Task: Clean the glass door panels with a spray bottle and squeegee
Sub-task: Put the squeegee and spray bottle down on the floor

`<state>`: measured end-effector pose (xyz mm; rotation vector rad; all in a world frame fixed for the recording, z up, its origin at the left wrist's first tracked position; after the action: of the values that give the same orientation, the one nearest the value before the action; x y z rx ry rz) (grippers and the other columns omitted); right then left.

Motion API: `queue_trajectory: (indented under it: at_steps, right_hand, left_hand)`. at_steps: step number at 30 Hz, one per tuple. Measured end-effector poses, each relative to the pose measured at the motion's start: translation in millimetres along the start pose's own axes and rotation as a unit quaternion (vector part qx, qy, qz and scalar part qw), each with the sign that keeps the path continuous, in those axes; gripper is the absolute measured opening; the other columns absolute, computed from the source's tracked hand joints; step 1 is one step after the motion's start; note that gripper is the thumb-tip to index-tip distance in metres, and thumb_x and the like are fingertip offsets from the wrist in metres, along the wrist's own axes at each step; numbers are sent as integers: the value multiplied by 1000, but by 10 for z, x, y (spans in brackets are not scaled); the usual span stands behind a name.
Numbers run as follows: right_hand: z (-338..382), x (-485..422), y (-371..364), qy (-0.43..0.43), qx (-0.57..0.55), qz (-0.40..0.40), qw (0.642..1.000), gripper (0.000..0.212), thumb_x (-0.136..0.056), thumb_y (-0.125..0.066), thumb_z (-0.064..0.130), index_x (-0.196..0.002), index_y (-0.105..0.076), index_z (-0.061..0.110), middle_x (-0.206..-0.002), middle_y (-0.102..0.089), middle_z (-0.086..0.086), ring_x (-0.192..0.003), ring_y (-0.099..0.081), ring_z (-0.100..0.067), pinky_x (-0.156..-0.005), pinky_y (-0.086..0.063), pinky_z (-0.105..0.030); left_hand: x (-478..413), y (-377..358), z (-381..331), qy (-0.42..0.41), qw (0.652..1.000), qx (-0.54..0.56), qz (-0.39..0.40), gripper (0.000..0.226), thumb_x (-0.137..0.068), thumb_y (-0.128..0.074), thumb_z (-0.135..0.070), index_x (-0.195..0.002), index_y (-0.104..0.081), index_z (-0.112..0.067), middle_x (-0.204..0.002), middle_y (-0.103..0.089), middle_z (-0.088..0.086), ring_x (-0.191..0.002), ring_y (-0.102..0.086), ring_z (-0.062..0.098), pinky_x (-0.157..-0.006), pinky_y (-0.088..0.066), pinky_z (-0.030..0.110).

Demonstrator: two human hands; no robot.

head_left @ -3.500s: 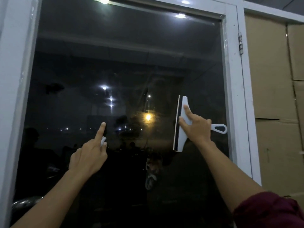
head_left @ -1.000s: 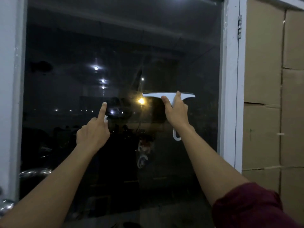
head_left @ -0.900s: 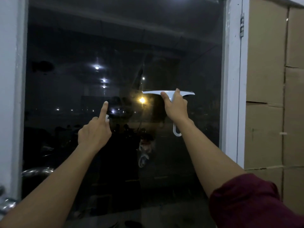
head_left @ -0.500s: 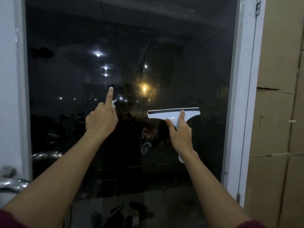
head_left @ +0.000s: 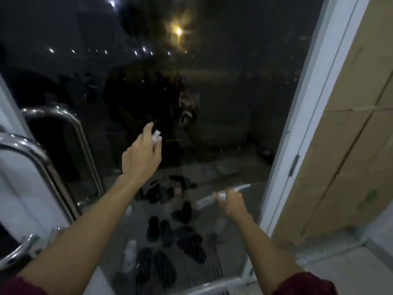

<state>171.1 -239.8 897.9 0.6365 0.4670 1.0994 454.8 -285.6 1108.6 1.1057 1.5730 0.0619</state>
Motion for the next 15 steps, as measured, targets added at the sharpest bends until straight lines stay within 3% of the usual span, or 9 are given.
queue_trajectory:
  at_steps: [2, 5, 7, 9, 12, 15]
  right_hand:
    - [-631, 324, -316, -64, 26, 53, 996, 44, -98, -53, 43, -115, -54, 3, -115, -62, -23, -108, -59, -40, -83, -49, -40]
    - [-1143, 803, -542, -97, 0, 56, 994, 56, -100, -48, 42, -139, -42, 2, -122, -61, -23, -107, -59, -40, -79, -50, -39]
    - [-1280, 1002, -600, -113, -7, 70, 991, 70, -100, -50, 42, -151, -24, 2, -131, -57, -21, -111, -58, -38, -82, -50, -40]
    - [-1412, 1151, -578, -137, -15, 77, 987, 79, -98, -54, 42, -155, -12, 6, -136, -54, -20, -110, -58, -36, -78, -48, -36]
    - [-1616, 1369, -490, -163, -17, 88, 982, 84, -97, -59, 24, -155, -1, 9, -115, -62, -22, -72, -55, -24, -55, -39, -30]
    - [-1777, 1515, -304, -169, -54, 70, 982, 82, -97, -56, 13, -154, 3, 8, -98, -63, -23, -56, -44, -12, -48, -32, -25]
  left_hand:
    - [383, -259, 130, 2, 999, 39, 33, 34, -103, -44, -41, -123, -51, -15, -96, -68, 5, -77, -66, 28, -55, -49, 35]
    - [978, -618, 277, 49, 988, 108, 95, 34, -100, -45, -45, -80, -45, -18, -64, -54, -7, -56, -55, 7, -45, -36, 21]
    - [1324, -799, 276, 90, 976, 147, 134, 35, -100, -46, -46, -75, -40, -21, -62, -53, -9, -60, -55, 0, -47, -32, 14]
    - [1635, -976, 187, 104, 963, 179, 175, 37, -101, -46, -45, -75, -36, -21, -64, -53, -2, -67, -55, 0, -49, -34, 17]
    - [2081, -1255, -79, 119, 928, 241, 256, 35, -103, -46, -38, -78, -29, -21, -65, -45, 7, -56, -49, 11, -47, -31, 20]
    - [2452, -1521, -329, 148, 890, 268, 338, 27, -99, -48, -24, -83, -26, -18, -68, -39, 7, -52, -41, 17, -51, -32, 33]
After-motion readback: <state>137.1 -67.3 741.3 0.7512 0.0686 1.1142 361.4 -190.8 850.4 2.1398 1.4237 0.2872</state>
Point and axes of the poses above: each hand's wrist, its own x-axis away from the middle knuckle, its own y-axis out of the back of the hand, z = x × y, the point moved 9 cm from there along -x, towards the middle knuckle
